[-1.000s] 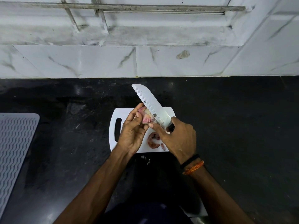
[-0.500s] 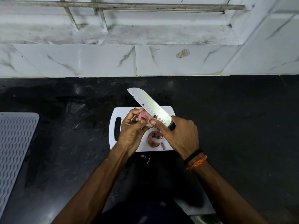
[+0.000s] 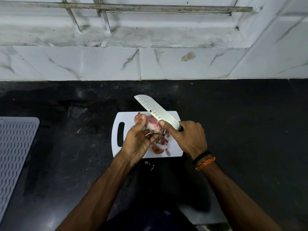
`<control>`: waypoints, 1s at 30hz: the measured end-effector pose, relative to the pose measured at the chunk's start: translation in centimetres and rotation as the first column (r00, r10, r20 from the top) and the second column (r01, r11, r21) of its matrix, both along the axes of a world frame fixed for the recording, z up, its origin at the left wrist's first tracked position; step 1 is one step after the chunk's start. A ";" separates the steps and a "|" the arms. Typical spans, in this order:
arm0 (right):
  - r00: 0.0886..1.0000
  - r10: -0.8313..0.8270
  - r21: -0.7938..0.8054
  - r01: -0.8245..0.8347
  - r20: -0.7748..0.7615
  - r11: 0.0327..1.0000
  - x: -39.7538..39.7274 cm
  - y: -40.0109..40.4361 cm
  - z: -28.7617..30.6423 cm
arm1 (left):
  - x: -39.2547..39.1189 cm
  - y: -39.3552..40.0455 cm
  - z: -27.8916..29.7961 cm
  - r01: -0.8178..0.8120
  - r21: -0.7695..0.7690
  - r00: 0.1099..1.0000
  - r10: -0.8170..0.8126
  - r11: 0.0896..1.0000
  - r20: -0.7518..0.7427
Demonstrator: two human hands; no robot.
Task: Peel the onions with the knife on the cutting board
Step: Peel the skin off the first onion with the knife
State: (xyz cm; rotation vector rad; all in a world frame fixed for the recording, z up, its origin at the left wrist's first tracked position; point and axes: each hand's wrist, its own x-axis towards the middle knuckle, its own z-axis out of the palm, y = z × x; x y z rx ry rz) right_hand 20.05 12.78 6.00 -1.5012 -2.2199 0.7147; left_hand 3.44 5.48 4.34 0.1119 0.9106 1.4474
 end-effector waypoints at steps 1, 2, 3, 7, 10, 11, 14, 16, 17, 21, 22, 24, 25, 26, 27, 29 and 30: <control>1.000 -0.005 -0.005 0.005 0.004 1.000 0.1 0.2 -0.1 | -0.2 0.0 0.0 0.005 0.002 1.000 -0.005 1.000 0.026; 1.000 -0.011 -0.011 0.011 0.013 1.000 0.1 0.4 -0.1 | -0.3 0.1 -0.2 0.016 0.008 1.000 -0.017 1.000 0.018; 1.000 -0.014 -0.016 0.014 0.018 1.000 0.2 0.6 -0.2 | -0.4 0.2 -0.3 0.030 0.012 0.999 -0.030 0.999 -0.010; 1.000 -0.004 -0.028 0.003 -0.007 1.000 0.3 0.9 -0.2 | -0.5 0.6 -0.1 0.033 -0.011 0.993 -0.034 0.999 -0.117; 0.999 0.028 -0.015 -0.029 -0.027 0.999 0.1 0.7 0.0 | -0.2 0.6 0.1 -0.013 -0.039 0.994 0.009 0.999 -0.106; 0.998 0.049 -0.005 -0.049 -0.038 0.999 0.0 0.4 0.0 | -0.2 0.7 0.1 -0.042 -0.048 0.995 0.037 0.998 -0.093; 0.987 0.128 -0.014 -0.130 -0.097 0.991 0.1 -0.7 0.5 | -0.3 0.8 0.2 -0.114 -0.072 0.991 0.108 0.991 -0.085; 0.983 0.134 -0.058 -0.142 -0.127 0.988 0.2 -1.1 0.5 | -0.5 0.8 0.3 -0.131 -0.085 0.990 0.125 0.988 -0.069; 0.986 0.104 -0.069 -0.114 -0.131 0.991 0.3 -1.1 0.5 | -0.6 0.8 0.4 -0.134 -0.087 0.991 0.131 0.987 -0.038; 0.996 -0.046 -0.100 0.038 -0.075 0.994 0.7 -0.2 0.6 | -0.5 0.8 0.7 -0.134 -0.073 0.985 0.141 0.988 0.101; 0.996 -0.056 -0.102 0.048 -0.076 0.994 0.8 0.0 0.5 | -0.5 0.8 0.7 -0.142 -0.066 0.981 0.149 0.988 0.125; 0.996 -0.056 -0.118 0.048 -0.065 0.992 1.1 0.3 0.6 | -0.3 0.9 0.7 -0.158 -0.058 0.972 0.166 0.986 0.167; 0.997 -0.054 -0.118 0.047 -0.056 0.992 1.2 0.4 0.5 | -0.2 1.0 0.7 -0.159 -0.054 0.969 0.167 0.986 0.180; 0.997 -0.055 -0.119 0.049 -0.048 0.992 1.2 0.5 0.4 | -0.2 1.0 0.7 -0.157 -0.049 0.969 0.164 0.986 0.183; 0.998 -0.057 -0.116 0.052 -0.038 0.992 1.2 0.6 0.3 | -0.1 1.0 0.7 -0.151 -0.048 0.971 0.157 0.987 0.179; 0.998 -0.049 -0.117 0.045 -0.030 0.992 1.1 0.8 0.1 | -0.1 1.1 0.6 -0.136 -0.056 0.976 0.143 0.989 0.161; 0.999 -0.042 -0.128 0.037 -0.033 0.991 1.0 0.8 0.0 | -0.1 1.1 0.5 -0.129 -0.059 0.980 0.136 0.990 0.146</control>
